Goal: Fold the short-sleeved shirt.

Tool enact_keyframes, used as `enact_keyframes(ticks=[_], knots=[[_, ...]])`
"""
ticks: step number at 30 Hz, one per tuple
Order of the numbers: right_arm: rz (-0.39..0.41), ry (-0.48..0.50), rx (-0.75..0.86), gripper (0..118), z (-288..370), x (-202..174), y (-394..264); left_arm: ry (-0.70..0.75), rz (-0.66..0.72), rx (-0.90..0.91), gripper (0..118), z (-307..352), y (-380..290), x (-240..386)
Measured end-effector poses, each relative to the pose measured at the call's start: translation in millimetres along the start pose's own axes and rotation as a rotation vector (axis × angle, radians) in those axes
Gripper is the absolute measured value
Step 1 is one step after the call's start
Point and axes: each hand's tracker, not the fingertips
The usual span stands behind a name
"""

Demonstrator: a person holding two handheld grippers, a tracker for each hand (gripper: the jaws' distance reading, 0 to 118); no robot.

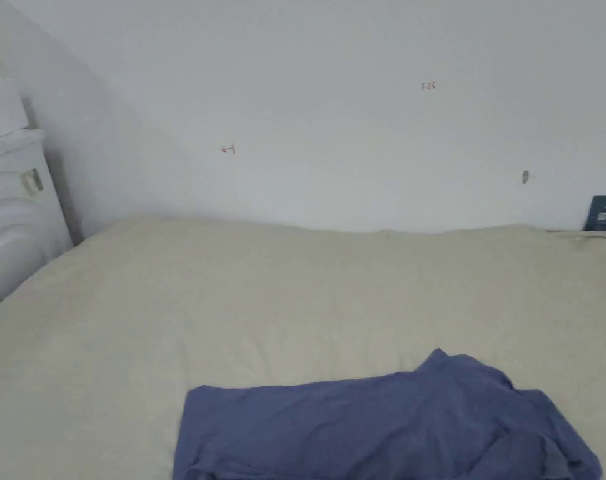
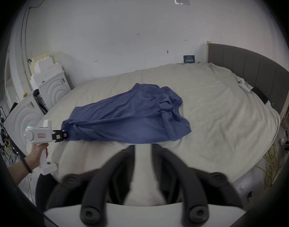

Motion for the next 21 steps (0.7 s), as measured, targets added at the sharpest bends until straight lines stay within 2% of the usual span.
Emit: enact_keyframes(ticks=[1, 2, 3, 6, 9, 11, 12, 13, 14, 15, 16, 18, 21], knots=[[0.003, -0.020, -0.005, 88, -9.0, 3.9, 2.9, 0.022, -0.042, 0.007, 11, -0.7, -0.8, 4.2], [-0.006, -0.025, 0.000, 95, -21.0, 10.1, 5.7, 0.009, -0.050, 0.007, 11, -1.8, -2.0, 6.2], [-0.034, -0.029, 0.001, 98, -35.7, 19.1, 9.7, 0.005, -0.034, 0.001, 11, -1.7, -2.5, 3.6], [-0.184, 0.000, -0.049, 102, -96.0, 52.4, 17.4, -0.026, 0.007, -0.017, 11, -3.7, -0.1, -5.5], [-0.358, -0.113, -0.130, 101, -157.6, 84.7, 16.1, -0.050, 0.000, -0.014, 11, -2.8, -1.8, -11.0], [-0.407, -0.138, -0.136, 89, -179.5, 97.7, 9.8, -0.075, 0.023, -0.010, 11, -2.5, -2.7, -16.4], [-0.439, -0.176, -0.156, 73, -187.8, 102.4, 5.0, -0.091, 0.050, -0.009, 11, -2.9, -3.2, -20.1], [-0.450, -0.209, -0.175, 49, -191.5, 104.5, 1.1, -0.109, 0.088, -0.007, 11, -3.2, -3.6, -23.7], [-0.444, -0.230, -0.138, 43, -186.9, 104.7, -1.2, -0.120, 0.124, -0.006, 11, -3.2, -3.8, -27.4], [-0.465, -0.173, -0.097, 42, -180.9, 105.2, -1.3, -0.126, 0.149, -0.004, 11, -1.6, -3.0, -30.0], [-0.460, -0.181, -0.111, 37, -176.6, 102.2, -0.7, -0.123, 0.147, -0.003, 11, -1.4, -3.1, -30.5], [-0.439, -0.169, -0.108, 17, -172.7, 100.3, 1.1, -0.111, 0.137, -0.001, 12, 1.6, -1.7, -25.4], [-0.477, -0.141, -0.097, 11, -163.1, 104.1, 8.0, -0.159, 0.215, -0.019, 10, 14.1, 10.7, -33.5]])
